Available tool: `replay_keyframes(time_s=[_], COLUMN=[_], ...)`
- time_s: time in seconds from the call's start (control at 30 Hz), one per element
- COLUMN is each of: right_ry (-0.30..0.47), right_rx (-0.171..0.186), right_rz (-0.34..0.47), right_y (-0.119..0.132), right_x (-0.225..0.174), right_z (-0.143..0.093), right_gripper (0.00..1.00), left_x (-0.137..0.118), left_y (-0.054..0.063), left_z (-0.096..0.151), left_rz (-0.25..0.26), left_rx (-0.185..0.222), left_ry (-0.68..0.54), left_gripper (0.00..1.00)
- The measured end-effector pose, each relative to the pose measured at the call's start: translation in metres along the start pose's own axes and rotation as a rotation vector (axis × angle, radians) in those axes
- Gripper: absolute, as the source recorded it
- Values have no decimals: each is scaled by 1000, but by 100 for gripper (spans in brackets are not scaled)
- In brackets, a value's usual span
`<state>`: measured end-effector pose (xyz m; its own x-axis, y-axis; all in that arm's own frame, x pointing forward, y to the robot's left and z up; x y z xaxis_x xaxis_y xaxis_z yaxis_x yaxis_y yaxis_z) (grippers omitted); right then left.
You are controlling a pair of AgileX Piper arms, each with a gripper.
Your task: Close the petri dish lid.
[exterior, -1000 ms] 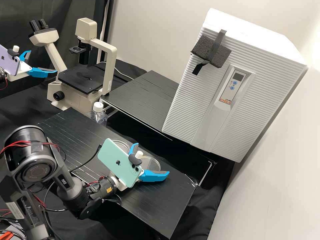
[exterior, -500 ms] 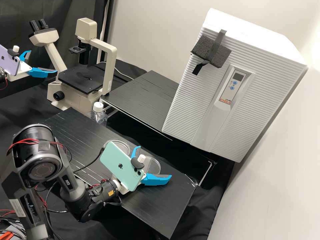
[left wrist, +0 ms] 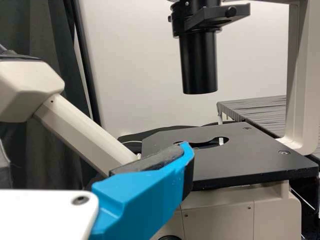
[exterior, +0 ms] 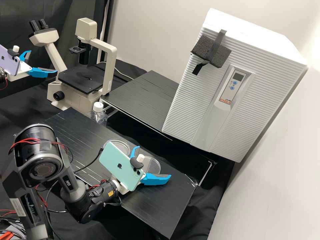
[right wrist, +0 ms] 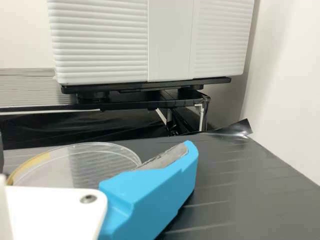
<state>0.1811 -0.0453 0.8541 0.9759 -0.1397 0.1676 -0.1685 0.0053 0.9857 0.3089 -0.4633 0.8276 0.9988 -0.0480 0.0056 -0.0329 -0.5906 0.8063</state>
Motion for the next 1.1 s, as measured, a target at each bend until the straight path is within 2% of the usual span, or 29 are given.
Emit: replay_keyframes(time_s=[0.33,0.77,1.1], right_ry=[-3,19,17], right_rx=[1,-21,-23], right_rz=[4,-21,-23], right_y=[0,0,0], right_x=[-1,-1,-1], right_z=[1,4,4], right_gripper=[100,100,100], left_x=[0,0,0], left_y=[0,0,0], left_z=[0,0,0], left_rz=[0,0,0], left_rx=[0,0,0], left_ry=[0,0,0], left_gripper=[100,100,100])
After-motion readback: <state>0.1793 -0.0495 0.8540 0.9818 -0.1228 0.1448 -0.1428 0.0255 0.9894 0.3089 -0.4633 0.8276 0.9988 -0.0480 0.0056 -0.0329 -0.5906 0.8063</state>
